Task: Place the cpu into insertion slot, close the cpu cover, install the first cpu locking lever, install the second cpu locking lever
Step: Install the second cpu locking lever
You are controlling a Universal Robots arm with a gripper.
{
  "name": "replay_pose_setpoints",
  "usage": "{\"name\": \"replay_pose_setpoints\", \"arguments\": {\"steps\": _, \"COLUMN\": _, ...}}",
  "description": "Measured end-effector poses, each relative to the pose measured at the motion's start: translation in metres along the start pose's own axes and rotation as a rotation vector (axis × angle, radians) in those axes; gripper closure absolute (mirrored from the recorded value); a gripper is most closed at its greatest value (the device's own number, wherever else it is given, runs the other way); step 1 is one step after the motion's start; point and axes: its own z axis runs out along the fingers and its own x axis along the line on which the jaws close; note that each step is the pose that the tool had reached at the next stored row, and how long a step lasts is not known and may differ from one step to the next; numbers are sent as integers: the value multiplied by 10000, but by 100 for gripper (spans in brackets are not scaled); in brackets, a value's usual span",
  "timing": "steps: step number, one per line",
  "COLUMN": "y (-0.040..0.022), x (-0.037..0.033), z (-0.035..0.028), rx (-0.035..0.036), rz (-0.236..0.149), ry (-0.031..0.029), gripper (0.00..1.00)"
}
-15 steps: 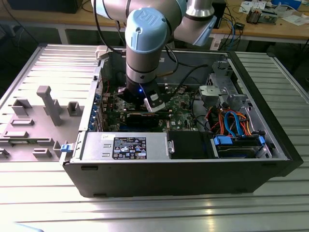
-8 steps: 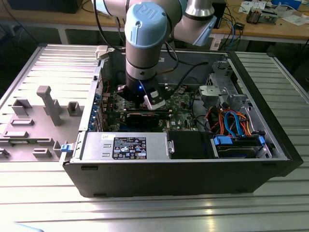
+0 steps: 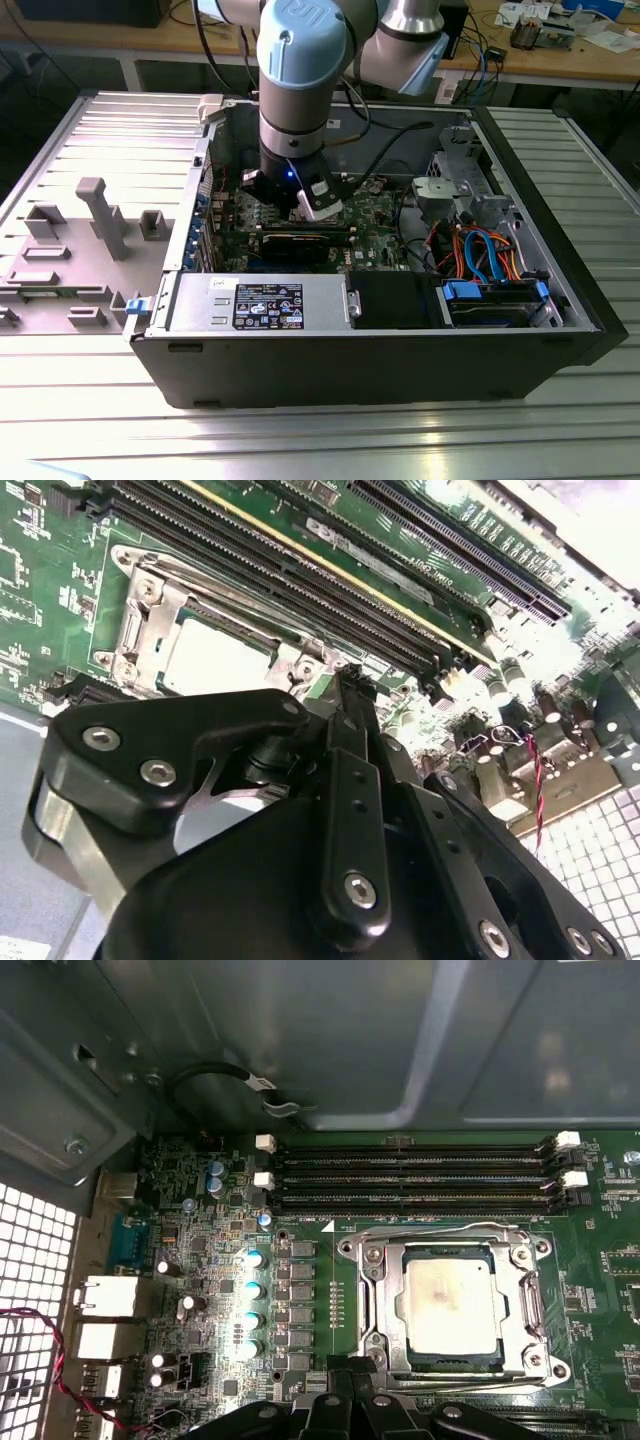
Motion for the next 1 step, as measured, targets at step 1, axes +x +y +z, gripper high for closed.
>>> {"name": "replay_pose_setpoints", "arguments": {"steps": 1, "y": 0, "x": 0, "z": 0, "rx": 0, "rz": 0, "ry": 0, "gripper": 89}}
